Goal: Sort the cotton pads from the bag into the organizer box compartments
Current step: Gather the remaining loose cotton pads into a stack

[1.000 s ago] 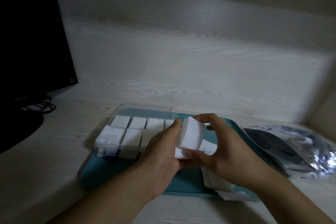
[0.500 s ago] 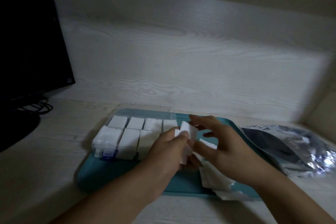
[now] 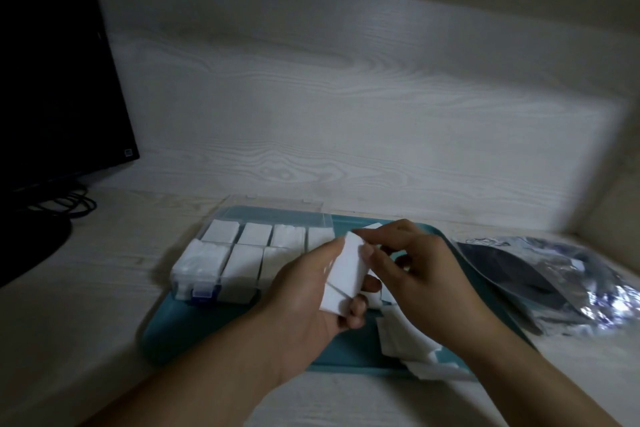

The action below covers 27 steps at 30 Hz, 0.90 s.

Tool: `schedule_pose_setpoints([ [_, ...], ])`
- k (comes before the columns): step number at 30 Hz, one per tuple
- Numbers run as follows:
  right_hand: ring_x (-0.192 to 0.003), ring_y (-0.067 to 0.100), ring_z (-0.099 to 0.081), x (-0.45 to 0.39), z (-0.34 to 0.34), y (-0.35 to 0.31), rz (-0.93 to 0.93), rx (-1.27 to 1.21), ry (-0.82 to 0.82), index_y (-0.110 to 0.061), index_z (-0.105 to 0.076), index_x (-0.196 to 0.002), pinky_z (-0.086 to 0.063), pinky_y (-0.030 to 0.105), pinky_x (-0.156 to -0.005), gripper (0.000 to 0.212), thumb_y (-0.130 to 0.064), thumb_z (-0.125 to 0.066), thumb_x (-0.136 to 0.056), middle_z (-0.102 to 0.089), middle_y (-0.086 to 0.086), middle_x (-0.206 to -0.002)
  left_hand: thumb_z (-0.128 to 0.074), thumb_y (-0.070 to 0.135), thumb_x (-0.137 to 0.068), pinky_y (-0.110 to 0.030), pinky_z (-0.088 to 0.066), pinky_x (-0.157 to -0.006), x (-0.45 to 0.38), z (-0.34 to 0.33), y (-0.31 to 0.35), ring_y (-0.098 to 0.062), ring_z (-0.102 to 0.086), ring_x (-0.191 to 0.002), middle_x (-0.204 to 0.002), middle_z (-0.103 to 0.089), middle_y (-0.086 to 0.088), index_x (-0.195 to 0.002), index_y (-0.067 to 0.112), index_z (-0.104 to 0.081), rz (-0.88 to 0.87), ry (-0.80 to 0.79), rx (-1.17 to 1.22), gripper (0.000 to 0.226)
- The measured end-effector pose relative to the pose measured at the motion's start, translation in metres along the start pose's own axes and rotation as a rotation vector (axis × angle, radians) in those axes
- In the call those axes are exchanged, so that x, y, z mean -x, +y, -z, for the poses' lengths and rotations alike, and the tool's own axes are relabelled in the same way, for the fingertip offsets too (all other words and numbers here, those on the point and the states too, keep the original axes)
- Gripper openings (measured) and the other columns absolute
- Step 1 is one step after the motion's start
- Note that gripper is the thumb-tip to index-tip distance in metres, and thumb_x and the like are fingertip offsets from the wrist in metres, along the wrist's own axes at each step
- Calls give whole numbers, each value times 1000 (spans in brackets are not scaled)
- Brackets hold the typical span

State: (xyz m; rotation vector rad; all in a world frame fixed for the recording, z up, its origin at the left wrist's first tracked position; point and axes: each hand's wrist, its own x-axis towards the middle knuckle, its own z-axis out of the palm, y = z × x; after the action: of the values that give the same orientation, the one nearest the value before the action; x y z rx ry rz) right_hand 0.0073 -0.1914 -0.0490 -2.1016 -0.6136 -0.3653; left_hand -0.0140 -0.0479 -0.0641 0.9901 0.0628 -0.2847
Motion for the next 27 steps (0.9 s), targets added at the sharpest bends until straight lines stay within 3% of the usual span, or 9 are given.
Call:
schedule_pose_setpoints([
  [4,-74,2,-65,-1,-1,-2,-37,-118,76,-24,-74,-85,-46,10,-64,17,-9,-66,-89,-68,-4,-94,-49,35,-98,-24,-33,-45,1,0,0,-16,-46,-49,-73,-60,-13,-111,7,-70,0,-16,-27,37],
  [8,-78,6,-68,-3,0,1,-114,-220,87,-19,-75,-86,-50,14,-68,13,-8,-69,-87,-73,-4,-84,-49,35,-97,-24,-33,-45,2,0,1,-17,-45,-47,-74,-60,-14,-117,8,-69,3,-28,-33,39],
  [12,-73,0,-62,-1,0,1,-63,-75,133,-25,-75,-93,-44,9,-64,18,-9,-69,-87,-72,-7,-83,-48,33,-97,-26,-30,-49,4,-2,0,-18,-43,-47,-71,-60,-14,-103,6,-69,28,-48,-31,34],
  [16,-85,-2,-60,1,-2,1,-26,20,98,-26,-70,-112,-45,9,-68,21,-23,-63,-92,-61,-9,-101,-48,34,-98,-26,-28,-49,5,-2,0,-16,-41,-48,-72,-59,-13,-94,9,-69,33,-54,-23,33],
  [19,-91,-1,-61,2,-4,0,-7,35,18,-26,-73,-100,-47,14,-76,17,-23,-57,-95,-60,-12,-106,-47,34,-98,-26,-27,-49,3,0,0,-16,-41,-48,-71,-59,-12,-94,9,-68,28,-39,-14,33],
  [22,-84,-1,-63,1,-4,-3,-8,-44,29,-29,-71,-92,-45,9,-72,20,-15,-56,-96,-62,-11,-105,-47,35,-98,-26,-28,-49,2,0,0,-17,-41,-48,-71,-59,-13,-95,8,-68,25,-32,-19,34],
  [24,-90,-4,-62,0,-3,-3,-9,-47,41,-35,-69,-90,-43,7,-73,24,-15,-57,-95,-63,-14,-104,-48,34,-98,-26,-28,-49,3,-1,0,-17,-41,-48,-70,-59,-13,-95,8,-69,18,-25,-14,33],
  [27,-93,-3,-62,-1,-3,2,-29,-32,86,-34,-70,-85,-47,14,-79,18,-18,-64,-91,-67,-16,-98,-47,33,-99,-26,-27,-50,4,-2,1,-17,-41,-47,-69,-59,-13,-95,8,-69,4,-14,-9,33],
])
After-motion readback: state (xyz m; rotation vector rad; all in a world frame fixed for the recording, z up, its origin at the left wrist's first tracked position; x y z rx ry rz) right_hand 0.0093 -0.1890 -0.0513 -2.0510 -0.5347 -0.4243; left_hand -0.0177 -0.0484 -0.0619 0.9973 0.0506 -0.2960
